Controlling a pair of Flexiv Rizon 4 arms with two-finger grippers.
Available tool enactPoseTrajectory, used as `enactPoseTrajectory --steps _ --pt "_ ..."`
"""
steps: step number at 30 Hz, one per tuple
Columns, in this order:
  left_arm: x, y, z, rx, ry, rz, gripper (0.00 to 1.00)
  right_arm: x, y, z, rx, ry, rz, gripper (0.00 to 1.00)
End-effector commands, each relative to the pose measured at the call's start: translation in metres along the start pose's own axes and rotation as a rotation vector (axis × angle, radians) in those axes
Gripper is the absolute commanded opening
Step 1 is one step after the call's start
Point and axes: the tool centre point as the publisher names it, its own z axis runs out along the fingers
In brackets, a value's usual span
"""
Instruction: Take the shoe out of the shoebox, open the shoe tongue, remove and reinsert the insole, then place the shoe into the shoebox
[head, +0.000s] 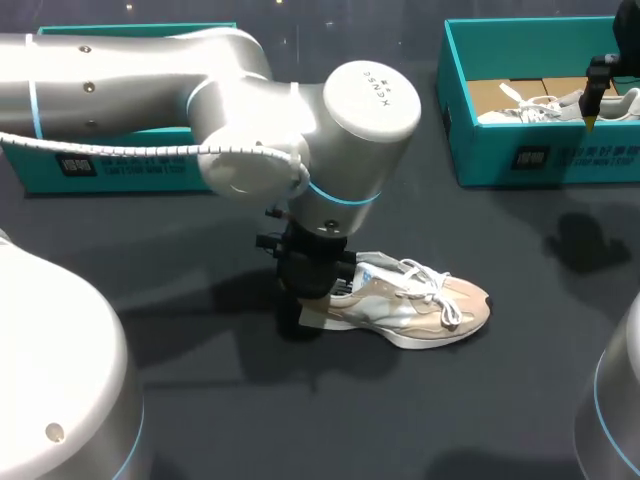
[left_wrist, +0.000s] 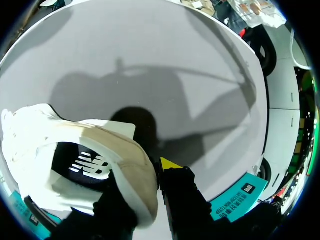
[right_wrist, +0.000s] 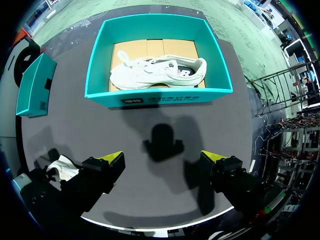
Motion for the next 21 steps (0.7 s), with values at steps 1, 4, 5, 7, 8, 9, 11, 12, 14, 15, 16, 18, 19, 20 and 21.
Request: enactPoseTrajectory --steps 1,4,5,7,8,9,11,12,14,15,16,18,19,20,21 --pt "-0.002 0.001 0.005 0.002 -0.003 0.006 0.00 0.000 0.000 0.000 0.000 0.000 0.000 1.00" --pt "0.000 0.002 0.007 0.002 -0.007 0.012 0.36 0.000 0.000 0.000 0.000 0.000 0.000 1.00" --pt "0.001 0.002 0.008 0.005 -0.011 0.009 0.49 0.000 0.000 0.000 0.000 0.000 0.000 1.00" --pt "0.004 0.003 0.006 0.005 -0.020 0.008 1.00 0.000 0.000 0.000 0.000 0.000 0.000 1.00" --pt "0.005 0.003 0.004 0.008 -0.027 0.008 1.00 0.000 0.000 0.000 0.000 0.000 0.000 1.00" --pt "0.007 0.003 0.001 0.009 -0.037 0.006 1.00 0.000 0.000 0.000 0.000 0.000 0.000 1.00" --pt "0.013 0.003 -0.011 0.010 -0.068 0.000 1.00 0.000 0.000 0.000 0.000 0.000 0.000 1.00" --pt "0.016 0.004 -0.016 0.007 -0.082 -0.010 1.00 0.000 0.000 0.000 0.000 0.000 0.000 1.00" --pt "0.023 0.003 -0.032 0.014 -0.123 -0.028 1.00 0.000 0.000 0.000 0.000 0.000 0.000 1.00" --pt "0.026 0.002 -0.040 0.007 -0.142 -0.045 1.00 0.000 0.000 0.000 0.000 0.000 0.000 1.00" --pt "0.031 0.000 -0.049 0.013 -0.166 -0.056 1.00 0.000 0.000 0.000 0.000 0.000 0.000 1.00" --pt "0.039 -0.003 -0.066 0.018 -0.212 -0.091 1.00 0.000 0.000 0.000 0.000 0.000 0.000 1.00" --pt "0.045 -0.005 -0.074 0.044 -0.239 -0.115 1.00 0.000 0.000 0.000 0.000 0.000 0.000 1.00" --pt "0.049 -0.007 -0.081 0.059 -0.266 -0.152 1.00 0.000 0.000 0.000 0.000 0.000 0.000 1.00" --pt "0.054 -0.008 -0.087 0.109 -0.291 -0.198 1.00 0.000 0.000 0.000 0.000 0.000 0.000 1.00"
